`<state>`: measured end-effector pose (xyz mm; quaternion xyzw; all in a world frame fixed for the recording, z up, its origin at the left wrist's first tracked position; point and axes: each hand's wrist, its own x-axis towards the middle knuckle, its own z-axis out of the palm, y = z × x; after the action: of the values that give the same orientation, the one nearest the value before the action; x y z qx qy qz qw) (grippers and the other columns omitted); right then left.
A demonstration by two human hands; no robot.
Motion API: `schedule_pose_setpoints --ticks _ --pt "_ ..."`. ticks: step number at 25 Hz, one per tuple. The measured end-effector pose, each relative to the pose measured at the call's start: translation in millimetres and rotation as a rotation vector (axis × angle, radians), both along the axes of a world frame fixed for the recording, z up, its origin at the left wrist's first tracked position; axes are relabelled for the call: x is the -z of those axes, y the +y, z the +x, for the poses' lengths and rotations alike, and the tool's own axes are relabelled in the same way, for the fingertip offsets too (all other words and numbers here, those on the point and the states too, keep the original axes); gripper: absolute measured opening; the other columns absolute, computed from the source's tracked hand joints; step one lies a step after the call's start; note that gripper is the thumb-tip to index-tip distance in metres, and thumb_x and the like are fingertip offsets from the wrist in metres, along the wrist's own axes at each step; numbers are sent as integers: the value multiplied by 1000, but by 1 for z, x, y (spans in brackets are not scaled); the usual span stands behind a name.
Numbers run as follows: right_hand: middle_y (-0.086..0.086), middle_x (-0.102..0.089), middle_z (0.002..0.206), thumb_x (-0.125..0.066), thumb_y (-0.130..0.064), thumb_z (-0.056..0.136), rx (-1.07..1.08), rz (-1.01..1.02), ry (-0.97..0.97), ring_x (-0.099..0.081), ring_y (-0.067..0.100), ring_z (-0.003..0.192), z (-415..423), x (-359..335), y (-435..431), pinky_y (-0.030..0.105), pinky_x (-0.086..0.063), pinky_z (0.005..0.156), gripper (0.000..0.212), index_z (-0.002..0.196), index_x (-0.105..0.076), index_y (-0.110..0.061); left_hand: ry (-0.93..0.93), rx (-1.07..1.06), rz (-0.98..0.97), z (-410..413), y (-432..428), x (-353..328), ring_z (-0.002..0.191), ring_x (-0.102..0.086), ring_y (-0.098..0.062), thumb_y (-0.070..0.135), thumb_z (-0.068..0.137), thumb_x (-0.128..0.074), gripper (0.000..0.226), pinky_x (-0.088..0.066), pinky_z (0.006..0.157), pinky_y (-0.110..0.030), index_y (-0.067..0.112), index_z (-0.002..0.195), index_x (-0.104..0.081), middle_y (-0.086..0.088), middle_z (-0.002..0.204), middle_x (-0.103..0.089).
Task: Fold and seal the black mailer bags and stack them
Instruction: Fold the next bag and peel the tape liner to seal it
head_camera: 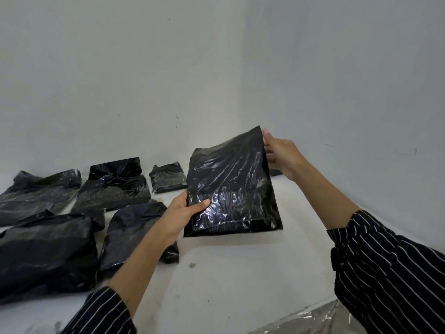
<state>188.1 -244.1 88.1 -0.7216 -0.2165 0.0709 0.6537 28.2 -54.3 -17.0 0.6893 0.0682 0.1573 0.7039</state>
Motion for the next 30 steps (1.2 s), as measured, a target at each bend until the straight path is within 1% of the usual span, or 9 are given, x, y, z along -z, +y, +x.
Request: schedule_pose_setpoints --ticks 4,6,9,12,16,21,24,27,30 --pt "1 -68 83 -58 -11 93 -164 -80 -17 -65 14 74 -2 20 -8 28 -55 68 17 108 -53 -5 15 -65 -8 8 0 3 108 -63 -18 23 77 -76 47 -46 99 -37 20 119 -56 0 114 -68" --pt "8 -66 96 -55 0 92 -142 -32 -12 -64 17 82 -3 31 -7 24 -54 64 21 112 -48 -5 -7 -178 -37 12 -2 3 113 -59 -14 28 78 -74 53 -42 104 -40 19 124 -49 3 121 -62" --pt "13 -62 100 -56 5 89 -55 17 -87 -61 20 84 -1 40 -11 29 -53 65 37 109 -36 -19 -173 -270 43 10 -3 -8 122 -43 -2 7 91 -59 60 -39 104 -30 33 137 -30 10 139 -41" --pt "6 -62 93 -49 11 89 -87 110 -128 -58 17 79 -1 40 -18 27 -48 64 36 93 -42 -24 -258 -163 307 10 0 -19 127 -44 -5 -5 91 -51 60 -40 104 -26 41 130 -44 10 139 -44" --pt "6 -65 104 -44 13 89 -231 60 -113 -61 17 91 -4 35 -30 24 -53 70 39 102 -65 -18 -157 -85 350 10 3 -31 120 -49 -1 -2 93 -51 57 -40 103 -21 33 137 -42 9 134 -50" --pt "2 -49 137 -45 14 88 -348 -82 26 -57 19 113 5 42 -46 25 -57 71 59 136 -48 -21 31 1 196 15 8 -26 117 -53 -14 1 92 -54 66 -46 101 -39 28 147 -28 5 138 -46" --pt "0 -39 145 -45 14 88 -334 -311 110 -58 20 107 9 69 -49 24 -54 69 61 140 -43 -18 199 36 242 22 3 -4 119 -50 -22 0 90 -58 73 -46 100 -39 23 149 -22 5 136 -39" --pt "5 -36 142 -49 4 89 -199 -555 41 -54 24 112 8 97 -47 35 -51 89 51 137 -43 -12 307 -26 549 27 -5 19 131 -37 -28 6 87 -63 79 -36 108 -35 19 149 -17 -6 148 -24" --pt "5 -27 149 -50 -12 92 -18 -838 -372 -30 26 135 6 111 -36 40 -28 111 49 140 -36 -13 258 -213 1122 36 -22 24 139 -20 -30 19 93 -53 65 -26 112 -38 13 148 -20 -10 155 -12"
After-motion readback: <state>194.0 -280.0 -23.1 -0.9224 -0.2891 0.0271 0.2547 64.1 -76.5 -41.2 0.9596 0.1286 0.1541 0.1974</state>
